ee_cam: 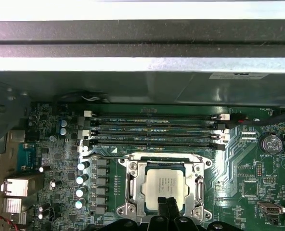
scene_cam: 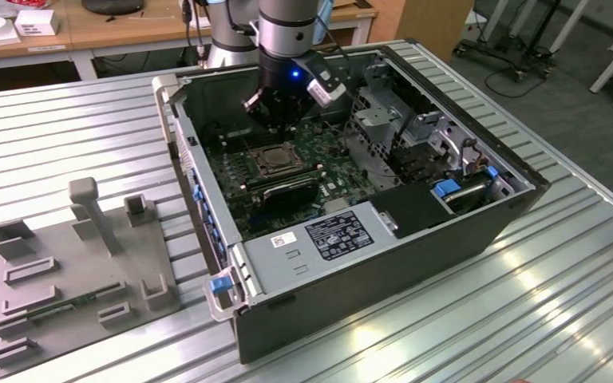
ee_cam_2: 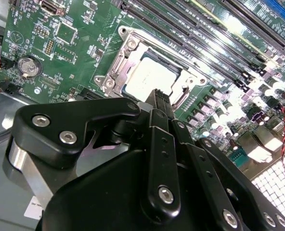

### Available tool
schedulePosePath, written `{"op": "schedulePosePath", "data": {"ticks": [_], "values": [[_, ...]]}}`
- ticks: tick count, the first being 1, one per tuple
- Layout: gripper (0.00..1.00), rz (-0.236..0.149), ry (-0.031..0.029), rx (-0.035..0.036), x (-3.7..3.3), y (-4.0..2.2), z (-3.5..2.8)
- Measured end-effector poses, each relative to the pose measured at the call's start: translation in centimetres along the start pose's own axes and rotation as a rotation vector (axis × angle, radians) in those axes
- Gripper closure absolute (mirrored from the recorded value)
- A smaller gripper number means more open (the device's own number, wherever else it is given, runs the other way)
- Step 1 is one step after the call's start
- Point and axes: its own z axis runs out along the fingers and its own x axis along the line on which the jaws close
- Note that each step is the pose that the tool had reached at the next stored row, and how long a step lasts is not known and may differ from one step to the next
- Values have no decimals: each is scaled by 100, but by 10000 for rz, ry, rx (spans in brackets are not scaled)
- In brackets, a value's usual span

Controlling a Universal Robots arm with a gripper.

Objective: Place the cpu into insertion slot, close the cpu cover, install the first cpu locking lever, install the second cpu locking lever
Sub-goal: 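Install the first cpu locking lever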

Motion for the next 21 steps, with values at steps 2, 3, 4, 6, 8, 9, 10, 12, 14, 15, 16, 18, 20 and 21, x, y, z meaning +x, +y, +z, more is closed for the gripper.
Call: {"op": "schedulePosePath", "data": {"ticks": [2,3,4,6,8,9,10,12,14,15,16,18,20,21], "values": [[89,-1,-1,-1,5,0,0],[89,-1,-2,0,7,0,0],[89,-1,-2,0,10,0,0],[89,-2,-4,0,16,0,0],[89,-2,-5,0,21,0,0],[89,-2,-6,0,22,0,0],[89,-1,-6,0,36,0,0],[89,-1,-6,0,41,1,0],[89,-1,-6,0,41,1,0],[89,-2,-6,0,41,1,0],[89,-2,-6,0,41,1,0],[89,-1,-6,0,43,1,0],[89,0,-7,-1,52,1,0],[89,-1,-9,0,58,1,0]]}}
